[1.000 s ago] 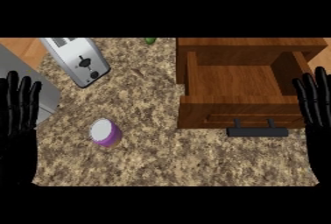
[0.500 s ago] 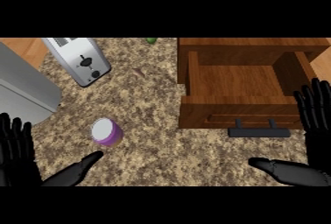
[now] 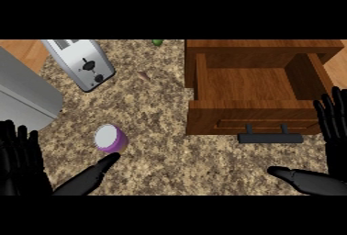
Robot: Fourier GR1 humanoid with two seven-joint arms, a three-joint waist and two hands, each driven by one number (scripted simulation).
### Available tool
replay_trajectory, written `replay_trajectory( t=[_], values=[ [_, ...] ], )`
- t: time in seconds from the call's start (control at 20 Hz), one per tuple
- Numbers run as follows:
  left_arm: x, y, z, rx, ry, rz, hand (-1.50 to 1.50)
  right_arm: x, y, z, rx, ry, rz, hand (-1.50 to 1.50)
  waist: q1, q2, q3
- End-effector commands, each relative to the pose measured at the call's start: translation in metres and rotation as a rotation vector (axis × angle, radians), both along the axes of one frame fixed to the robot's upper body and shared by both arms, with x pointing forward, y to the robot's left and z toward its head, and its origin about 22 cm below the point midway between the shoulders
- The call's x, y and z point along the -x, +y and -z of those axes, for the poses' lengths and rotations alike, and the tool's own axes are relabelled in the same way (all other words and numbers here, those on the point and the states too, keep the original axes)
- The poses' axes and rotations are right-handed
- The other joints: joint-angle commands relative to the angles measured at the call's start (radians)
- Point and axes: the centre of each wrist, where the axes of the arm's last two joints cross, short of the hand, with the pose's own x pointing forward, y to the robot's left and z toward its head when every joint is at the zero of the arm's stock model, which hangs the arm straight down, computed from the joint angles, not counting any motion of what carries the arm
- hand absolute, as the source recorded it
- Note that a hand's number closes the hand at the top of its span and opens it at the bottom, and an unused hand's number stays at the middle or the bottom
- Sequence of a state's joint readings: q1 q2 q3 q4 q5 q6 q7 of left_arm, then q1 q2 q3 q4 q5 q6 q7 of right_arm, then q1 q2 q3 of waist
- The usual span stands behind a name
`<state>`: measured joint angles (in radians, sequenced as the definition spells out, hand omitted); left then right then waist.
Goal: Pick up the can, place it into the drawer and close the drawer
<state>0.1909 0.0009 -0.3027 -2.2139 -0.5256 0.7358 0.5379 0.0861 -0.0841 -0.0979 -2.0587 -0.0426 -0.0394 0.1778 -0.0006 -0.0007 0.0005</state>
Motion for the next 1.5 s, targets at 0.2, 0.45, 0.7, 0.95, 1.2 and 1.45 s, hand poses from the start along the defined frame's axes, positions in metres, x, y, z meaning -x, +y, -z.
replay_trajectory(
  t=[0.2,0.45,0.7,0.95,1.2,1.45],
  values=[
    [0.000,-0.019,0.024,0.028,0.063,0.009,-1.50,-0.003,-0.018,-0.019,0.002,-0.012,0.009,-1.50,0.002,0.000,-0.001],
    [-0.037,-0.013,0.057,0.035,0.101,-0.018,-1.50,0.006,-0.004,0.005,0.005,-0.036,0.014,-1.50,-0.002,0.001,-0.001],
    [-0.038,-0.026,0.085,0.031,0.133,-0.031,-1.50,0.020,-0.018,-0.005,0.022,-0.025,0.019,-1.50,-0.003,0.000,-0.001],
    [-0.049,-0.026,0.115,0.013,0.160,-0.057,-1.50,0.033,-0.024,-0.005,0.011,-0.016,0.014,-1.50,-0.006,0.000,-0.001],
    [-0.021,-0.030,0.152,0.034,0.187,-0.096,-1.50,0.023,-0.029,-0.014,0.029,-0.036,0.032,-1.50,0.000,0.000,-0.002],
    [-0.033,0.000,0.168,0.073,0.187,-0.123,-1.50,0.036,-0.025,-0.020,0.023,-0.016,0.029,-1.50,-0.001,0.000,-0.001]
  ],
)
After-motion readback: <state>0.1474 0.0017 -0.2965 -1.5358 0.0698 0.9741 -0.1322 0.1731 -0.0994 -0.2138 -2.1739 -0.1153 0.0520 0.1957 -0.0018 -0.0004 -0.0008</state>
